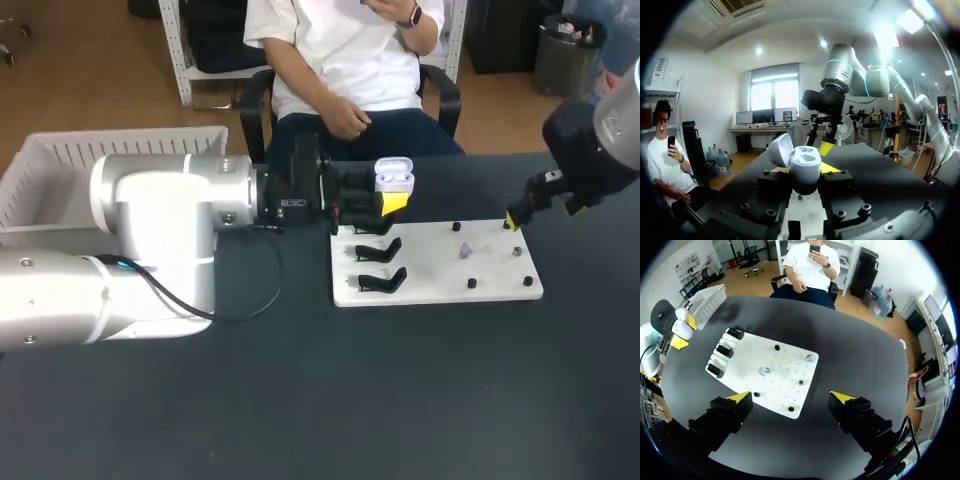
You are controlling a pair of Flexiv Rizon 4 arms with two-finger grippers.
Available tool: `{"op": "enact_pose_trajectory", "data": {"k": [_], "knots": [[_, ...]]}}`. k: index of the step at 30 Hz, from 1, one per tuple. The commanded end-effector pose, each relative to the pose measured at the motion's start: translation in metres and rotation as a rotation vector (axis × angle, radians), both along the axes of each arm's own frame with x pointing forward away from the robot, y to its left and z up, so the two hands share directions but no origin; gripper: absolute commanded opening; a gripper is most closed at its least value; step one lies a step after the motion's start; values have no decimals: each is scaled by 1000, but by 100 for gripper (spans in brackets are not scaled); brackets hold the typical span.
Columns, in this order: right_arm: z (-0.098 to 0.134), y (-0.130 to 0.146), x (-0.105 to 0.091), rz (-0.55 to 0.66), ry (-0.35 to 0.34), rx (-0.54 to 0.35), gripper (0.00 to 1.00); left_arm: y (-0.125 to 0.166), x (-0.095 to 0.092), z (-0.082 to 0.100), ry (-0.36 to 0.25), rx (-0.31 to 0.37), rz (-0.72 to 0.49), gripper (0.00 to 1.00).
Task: Pick up each earbud case from the left stands, insert the matching earbuds, close the lid, and place the case in the box.
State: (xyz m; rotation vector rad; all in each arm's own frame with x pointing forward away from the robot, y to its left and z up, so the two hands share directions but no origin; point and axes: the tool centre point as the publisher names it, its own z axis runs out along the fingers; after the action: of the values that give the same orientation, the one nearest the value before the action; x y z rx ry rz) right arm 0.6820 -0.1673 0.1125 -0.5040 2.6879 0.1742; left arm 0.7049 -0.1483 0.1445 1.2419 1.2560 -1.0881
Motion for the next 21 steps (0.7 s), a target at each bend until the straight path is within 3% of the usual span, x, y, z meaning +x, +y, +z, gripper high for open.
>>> {"op": "enact_pose_trajectory", "data": {"k": [1,4,8,21], "knots": [[-10,2,5,29,-19,-70,100,0,-2,-1,-5,-5,9,0],[-18,2,11,58,-8,-97,100,0,-2,-1,-5,-5,9,0],[-37,-1,16,113,29,-60,100,0,-2,-1,-5,-5,9,0],[-37,-1,16,113,29,-60,100,0,-2,-1,-5,-5,9,0]]}}
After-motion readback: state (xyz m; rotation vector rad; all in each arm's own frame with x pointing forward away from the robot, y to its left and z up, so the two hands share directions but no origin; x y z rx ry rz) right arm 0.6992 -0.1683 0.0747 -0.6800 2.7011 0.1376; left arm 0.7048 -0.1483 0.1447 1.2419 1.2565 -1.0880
